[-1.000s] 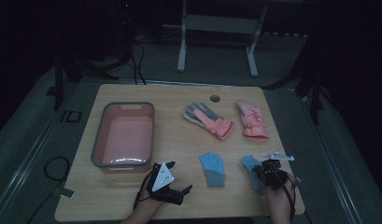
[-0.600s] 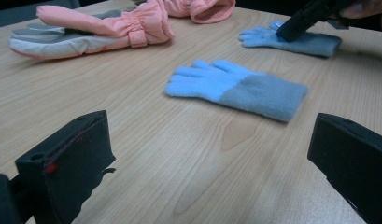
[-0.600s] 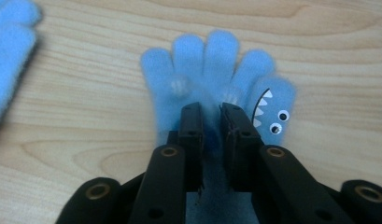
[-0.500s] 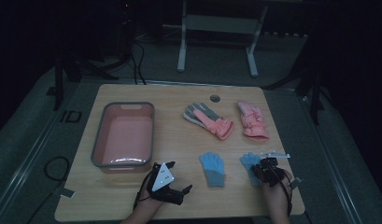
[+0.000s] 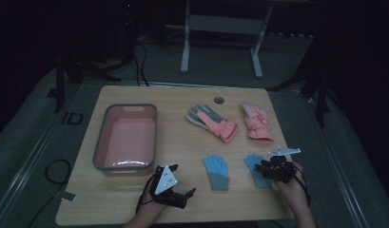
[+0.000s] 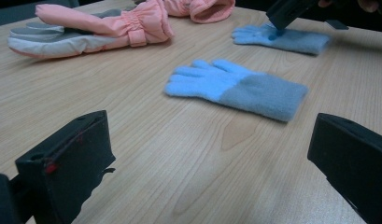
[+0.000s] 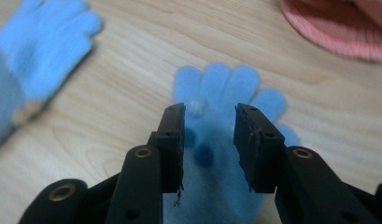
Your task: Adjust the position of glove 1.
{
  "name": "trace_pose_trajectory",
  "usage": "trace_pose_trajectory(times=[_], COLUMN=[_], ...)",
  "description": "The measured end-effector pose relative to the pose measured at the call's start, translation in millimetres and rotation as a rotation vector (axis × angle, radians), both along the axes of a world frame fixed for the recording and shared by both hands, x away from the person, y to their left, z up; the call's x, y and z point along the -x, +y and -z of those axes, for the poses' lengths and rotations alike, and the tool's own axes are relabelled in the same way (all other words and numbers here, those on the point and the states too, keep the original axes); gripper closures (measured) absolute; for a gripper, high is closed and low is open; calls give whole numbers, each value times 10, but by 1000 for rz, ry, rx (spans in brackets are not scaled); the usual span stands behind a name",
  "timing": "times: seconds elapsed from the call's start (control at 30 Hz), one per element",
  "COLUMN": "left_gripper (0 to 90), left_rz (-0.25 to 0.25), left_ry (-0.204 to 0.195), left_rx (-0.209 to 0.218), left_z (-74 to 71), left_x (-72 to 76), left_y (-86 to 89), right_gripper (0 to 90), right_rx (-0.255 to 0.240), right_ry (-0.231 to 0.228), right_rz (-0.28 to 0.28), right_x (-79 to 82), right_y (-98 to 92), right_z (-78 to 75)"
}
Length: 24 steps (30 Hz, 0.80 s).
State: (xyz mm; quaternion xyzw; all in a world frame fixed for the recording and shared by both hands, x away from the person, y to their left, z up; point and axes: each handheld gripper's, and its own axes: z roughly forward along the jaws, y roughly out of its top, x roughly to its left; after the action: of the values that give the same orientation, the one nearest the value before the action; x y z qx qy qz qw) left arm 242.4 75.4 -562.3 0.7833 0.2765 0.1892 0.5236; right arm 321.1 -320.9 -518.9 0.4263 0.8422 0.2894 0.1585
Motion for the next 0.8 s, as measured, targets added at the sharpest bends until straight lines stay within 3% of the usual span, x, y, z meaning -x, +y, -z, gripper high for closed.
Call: trace_pose_trajectory(times=[0.1, 0.2, 0.4, 0.5, 0.57, 0.67, 0.8], left_gripper=[0, 0, 0, 0, 0, 0, 0], left_rz=[-3, -6, -13, -13, -13, -16, -16], left_ry=[-2, 0, 3, 1, 0, 4, 1], left_rx=[-3, -3, -2, -7, -9, -5, -10], left_z=[0, 0, 0, 0, 0, 0, 0], left_x=[4, -1, -1, 0, 1, -3, -1], left_y=[-4, -3, -2, -5, -8, -4, -9], right_gripper=[630, 630, 646, 667, 755, 814, 847], right_rx=[88, 119, 102, 103, 98, 103, 92], right_ry=[-12, 1, 22, 15, 9, -8, -19], right_rz=[-99, -147, -182, -180, -169, -151, -73], right_x=[-5, -27, -78, -63, -24, 19, 51], right_y=[-4, -37, -89, -90, -65, -31, 5], right_z=[8, 34, 132, 141, 152, 164, 176])
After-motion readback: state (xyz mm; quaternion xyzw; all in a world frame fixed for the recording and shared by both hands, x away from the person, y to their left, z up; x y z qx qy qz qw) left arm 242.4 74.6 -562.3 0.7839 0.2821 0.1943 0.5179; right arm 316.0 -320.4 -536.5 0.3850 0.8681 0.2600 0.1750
